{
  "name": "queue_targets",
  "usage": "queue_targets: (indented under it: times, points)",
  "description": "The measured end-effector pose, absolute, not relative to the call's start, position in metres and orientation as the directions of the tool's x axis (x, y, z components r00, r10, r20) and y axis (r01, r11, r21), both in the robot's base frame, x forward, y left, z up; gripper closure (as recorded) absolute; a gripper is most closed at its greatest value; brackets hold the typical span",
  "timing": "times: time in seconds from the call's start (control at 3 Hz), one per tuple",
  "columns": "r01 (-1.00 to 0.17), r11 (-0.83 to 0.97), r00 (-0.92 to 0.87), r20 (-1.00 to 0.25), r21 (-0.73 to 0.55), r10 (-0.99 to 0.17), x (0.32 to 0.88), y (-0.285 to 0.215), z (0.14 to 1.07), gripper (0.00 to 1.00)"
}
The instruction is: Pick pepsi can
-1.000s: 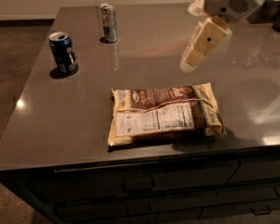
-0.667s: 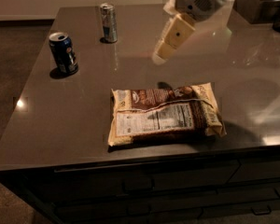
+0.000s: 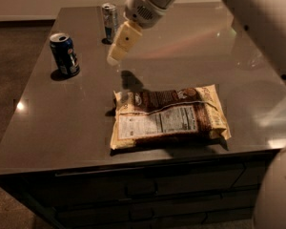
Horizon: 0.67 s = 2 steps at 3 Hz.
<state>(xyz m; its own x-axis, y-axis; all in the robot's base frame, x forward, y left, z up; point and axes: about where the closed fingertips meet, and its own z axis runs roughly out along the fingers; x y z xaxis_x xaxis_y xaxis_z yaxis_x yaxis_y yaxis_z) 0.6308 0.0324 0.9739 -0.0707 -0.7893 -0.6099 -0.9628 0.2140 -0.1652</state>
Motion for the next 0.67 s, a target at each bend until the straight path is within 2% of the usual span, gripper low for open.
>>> queue_targets:
  times: [0.67]
  points:
    - [-0.978,0.158,-0.042,-0.615,-0.135,-0.787,0.666,0.128,0.953,0.00]
